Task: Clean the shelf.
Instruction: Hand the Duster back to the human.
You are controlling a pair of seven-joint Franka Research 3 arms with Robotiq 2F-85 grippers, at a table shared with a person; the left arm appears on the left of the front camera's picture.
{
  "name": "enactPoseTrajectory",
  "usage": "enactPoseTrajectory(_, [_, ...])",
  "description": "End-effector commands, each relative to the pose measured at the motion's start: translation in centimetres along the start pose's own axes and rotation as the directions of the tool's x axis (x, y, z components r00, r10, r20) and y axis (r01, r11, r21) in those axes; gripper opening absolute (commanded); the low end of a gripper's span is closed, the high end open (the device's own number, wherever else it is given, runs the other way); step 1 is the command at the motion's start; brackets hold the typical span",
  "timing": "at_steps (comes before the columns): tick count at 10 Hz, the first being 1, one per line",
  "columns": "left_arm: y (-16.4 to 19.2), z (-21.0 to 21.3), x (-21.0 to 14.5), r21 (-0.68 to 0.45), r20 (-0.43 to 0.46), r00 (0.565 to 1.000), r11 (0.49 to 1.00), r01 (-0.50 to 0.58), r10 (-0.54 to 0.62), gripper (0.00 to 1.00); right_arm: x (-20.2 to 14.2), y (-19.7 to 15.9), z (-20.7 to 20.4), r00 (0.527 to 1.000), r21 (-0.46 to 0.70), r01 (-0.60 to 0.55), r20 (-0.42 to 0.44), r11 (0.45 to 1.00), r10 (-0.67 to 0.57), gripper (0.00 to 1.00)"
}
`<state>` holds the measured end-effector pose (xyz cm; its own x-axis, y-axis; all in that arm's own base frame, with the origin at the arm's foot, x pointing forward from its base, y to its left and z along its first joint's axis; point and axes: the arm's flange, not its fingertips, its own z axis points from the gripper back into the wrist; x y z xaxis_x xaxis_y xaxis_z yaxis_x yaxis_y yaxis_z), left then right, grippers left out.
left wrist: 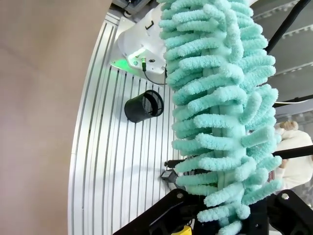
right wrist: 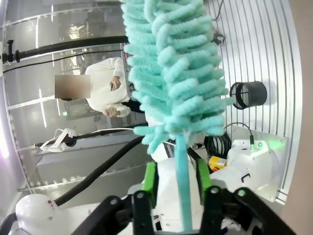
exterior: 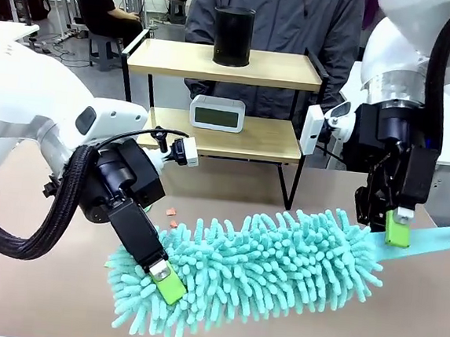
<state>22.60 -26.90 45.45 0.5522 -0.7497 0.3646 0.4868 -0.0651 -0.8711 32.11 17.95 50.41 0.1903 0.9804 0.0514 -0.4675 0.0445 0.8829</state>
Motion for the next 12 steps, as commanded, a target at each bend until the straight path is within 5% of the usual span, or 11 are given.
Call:
enactPoseTrajectory(1, [-0.1, 0.0, -0.4, 0.025, -0.014, 1.0, 0.999, 0.024, -0.023, 0.0, -2.4, 0.5, 0.8, 0.992, -0.012, -0.037, 0.117, 0.999, 0.038, 1.0])
enactPoseTrajectory(2, [-0.3, 0.9, -0.8, 0.028, 0.006, 1.0, 0.999, 0.03, -0.03, 0.0, -4.7, 0.5, 1.9, 0.965, -0.034, -0.019, 0.26, 0.999, 0.027, 0.86])
enactPoseTrajectory(3, [-0.6, 2.3, -1.5, 0.039, 0.011, 0.999, 0.999, 0.03, -0.03, 0.0, -7.7, 0.6, 3.3, 0.874, 0.016, -0.055, 0.483, 0.998, 0.04, 0.96])
enactPoseTrajectory(4, [-1.1, 3.6, -2.4, 0.031, 0.011, 0.999, 0.999, 0.036, -0.037, 0.0, -11.8, 0.4, 4.4, 0.617, 0.062, -0.042, 0.786, 0.997, -0.023, 1.0])
enactPoseTrajectory(5, [-1.5, 5.0, -3.7, 0.057, 0.016, 0.999, 0.998, 0.041, -0.042, 0.0, -15.7, 0.3, 4.3, 0.373, 0.089, -0.083, 0.926, 0.993, -0.052, 1.0])
enactPoseTrajectory(7, [-2.6, 8.9, -6.8, 0.068, 0.058, 0.998, 0.997, 0.034, -0.038, 0.0, -22.3, -0.1, 2.8, -0.098, 0.102, -0.002, 0.99, 0.995, -0.102, 1.0])
enactPoseTrajectory(8, [-3.4, 10.9, -8.6, 0.05, 0.066, 0.997, 0.998, 0.047, -0.05, 0.0, -24.6, -0.7, 1.7, -0.282, 0.158, 0.065, 0.95, 0.985, -0.134, 1.0])
enactPoseTrajectory(9, [-4.3, 13.4, -10.4, 0.1, 0.142, 0.988, 0.994, 0.039, -0.053, 0.0, -25.5, -1.5, 0.8, -0.349, 0.206, 0.11, 0.924, 0.972, -0.156, 1.0])
enactPoseTrajectory(10, [-5.3, 16.4, -12.4, 0.153, 0.294, 0.954, 0.988, 0.009, -0.054, 0.0, -25.5, -2.2, -0.2, -0.392, 0.285, 0.169, 0.898, 0.944, -0.201, 1.0])
enactPoseTrajectory(11, [-6.1, 19.3, -14.5, 0.187, 0.461, 0.885, 0.982, -0.029, -0.062, 0.0, -27.5, -1.9, 2.0, 0.339, 0.17, 0.033, 0.925, 0.985, -0.172, 1.0])
enactPoseTrajectory(12, [-7.0, 21.9, -17.1, 0.196, 0.599, 0.796, 0.98, -0.038, -0.089, 0.0, -27.5, -1.9, 2.0, 0.339, 0.17, 0.033, 0.925, 0.985, -0.172, 1.0])
